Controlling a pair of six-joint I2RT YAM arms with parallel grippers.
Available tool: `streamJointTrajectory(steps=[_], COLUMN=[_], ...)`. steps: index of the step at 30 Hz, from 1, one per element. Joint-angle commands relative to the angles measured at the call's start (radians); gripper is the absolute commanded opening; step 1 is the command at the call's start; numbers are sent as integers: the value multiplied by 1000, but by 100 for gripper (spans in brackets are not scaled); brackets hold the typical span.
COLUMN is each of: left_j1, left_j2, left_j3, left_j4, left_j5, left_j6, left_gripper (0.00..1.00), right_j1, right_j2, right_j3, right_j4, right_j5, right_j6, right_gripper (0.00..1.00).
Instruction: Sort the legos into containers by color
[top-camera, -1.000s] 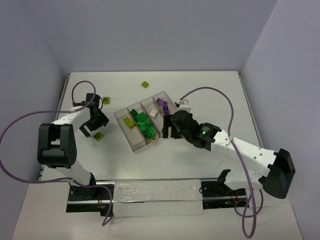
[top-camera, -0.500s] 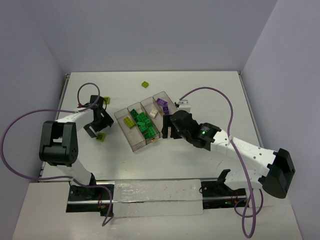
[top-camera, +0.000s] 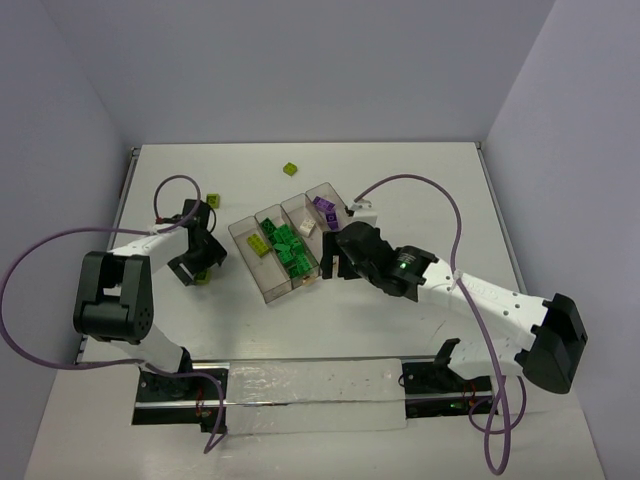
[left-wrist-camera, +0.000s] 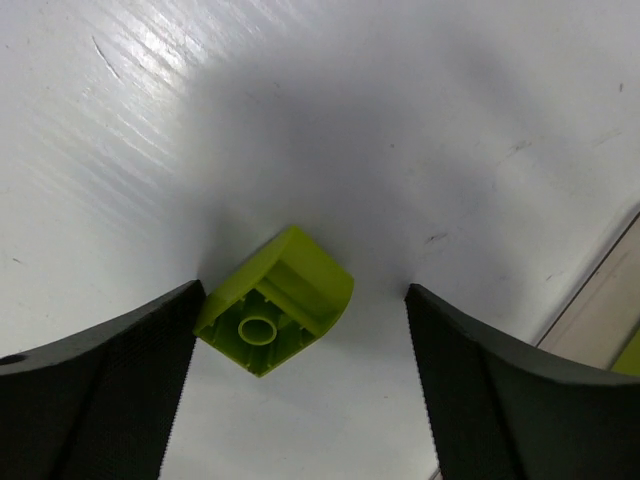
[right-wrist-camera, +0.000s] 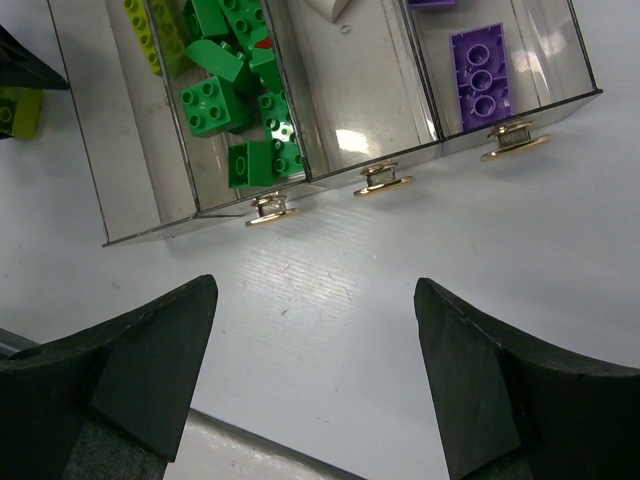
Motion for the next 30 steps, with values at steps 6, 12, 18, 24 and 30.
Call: streamJointTrajectory(steps=[6, 12, 18, 24, 30], left_j1=[-45, -81, -82, -82, -83], left_j2=[-27, -29, -20, 71, 85], left_j3=[2, 8, 48, 138, 143], left_j4=[-26, -27, -42, -141, -78], left_j5=[-18, -5, -83, -180, -120], left_j6=[-53, -50, 18, 50, 77], left_gripper=[73, 87, 95, 97, 94], right_j1=[22, 28, 32, 34, 34], right_j2=[28, 31, 39, 30, 38], right_j3=[68, 84, 83, 75, 72], right_j4=[9, 7, 6, 9, 16], right_j5=[20, 22, 22, 28, 24], right_j6=[-1, -12, -7, -4, -4], right_gripper=[87, 87, 87, 87, 87])
